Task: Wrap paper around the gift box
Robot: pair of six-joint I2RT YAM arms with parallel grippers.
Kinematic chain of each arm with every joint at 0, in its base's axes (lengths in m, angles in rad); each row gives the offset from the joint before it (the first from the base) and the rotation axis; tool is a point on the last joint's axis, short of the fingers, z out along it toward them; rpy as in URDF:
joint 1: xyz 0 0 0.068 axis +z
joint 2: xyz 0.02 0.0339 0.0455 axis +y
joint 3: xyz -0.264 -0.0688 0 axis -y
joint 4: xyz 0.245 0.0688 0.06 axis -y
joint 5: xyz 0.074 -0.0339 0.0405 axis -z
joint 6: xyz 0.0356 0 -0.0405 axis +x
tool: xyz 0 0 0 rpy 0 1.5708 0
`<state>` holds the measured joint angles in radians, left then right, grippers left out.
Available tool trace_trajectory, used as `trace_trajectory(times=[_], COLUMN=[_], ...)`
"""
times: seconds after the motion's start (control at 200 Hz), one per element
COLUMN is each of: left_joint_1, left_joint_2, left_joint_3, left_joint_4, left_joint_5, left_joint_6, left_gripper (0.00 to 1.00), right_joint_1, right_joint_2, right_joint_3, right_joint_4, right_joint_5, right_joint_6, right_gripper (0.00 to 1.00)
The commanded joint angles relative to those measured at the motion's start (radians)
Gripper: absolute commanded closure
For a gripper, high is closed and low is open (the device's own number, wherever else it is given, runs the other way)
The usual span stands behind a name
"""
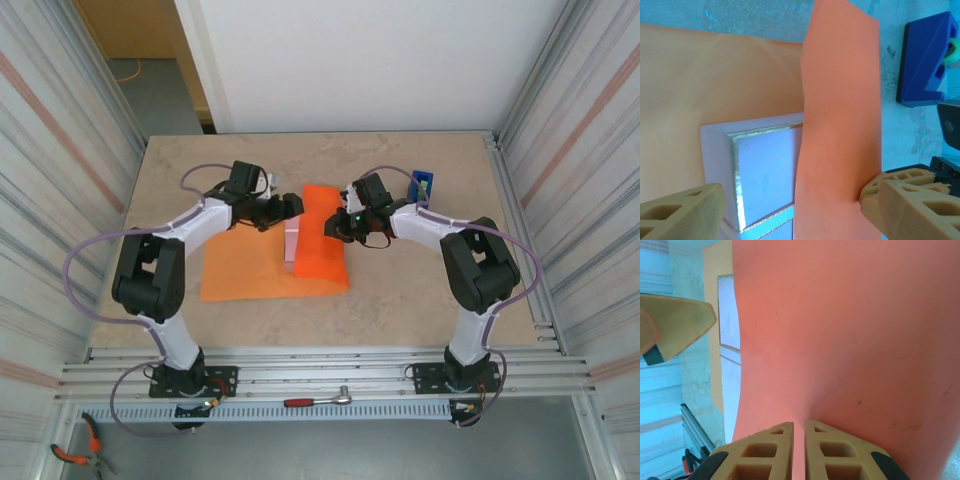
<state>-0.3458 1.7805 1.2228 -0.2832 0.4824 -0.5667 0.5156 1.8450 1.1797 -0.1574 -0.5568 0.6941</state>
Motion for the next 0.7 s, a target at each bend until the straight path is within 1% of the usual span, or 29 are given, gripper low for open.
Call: trace_trajectory(times=[0.0,0.19,0.381,0.476,0.586,0.696], left_joint_1=[-0.027,-0.053,-0.078,-0.085,-0.088,-0.087], left_joint_2=[0.040,0.069,0.094,0.092,0.069,0.035], left_joint_3=[0.052,0.076,0.081,0.069,0.035,0.000], left_joint_4=[-0.080,-0.135,-0.155,-0.157,-0.155,-0.148], left_joint_5=[-0.053,-0.146,-0.175,-0.185,-0.199,-0.214], left_joint_6=[-0.009,0.006,0.021,0.022,0.017,0.012], left_gripper=[0.19,0.18,0.17,0.21,0.28,0.32], right_joint_1=[0.004,0.004,0.003,0.000,-0.010,-0.019], right_joint_2=[0.016,0.012,0.007,0.001,-0.018,-0.047], right_joint_3=[-0.030,-0.034,-0.033,-0.028,-0.021,-0.015], right_joint_4=[-0.045,-0.035,-0.031,-0.033,-0.034,-0.033], right_joint_5=[-0.010,-0.023,-0.035,-0.043,-0.053,-0.059], right_joint_6=[-0.034,-0.035,-0.034,-0.034,-0.033,-0.027], right_gripper=[0.86,0.86,0.86,0.86,0.85,0.83])
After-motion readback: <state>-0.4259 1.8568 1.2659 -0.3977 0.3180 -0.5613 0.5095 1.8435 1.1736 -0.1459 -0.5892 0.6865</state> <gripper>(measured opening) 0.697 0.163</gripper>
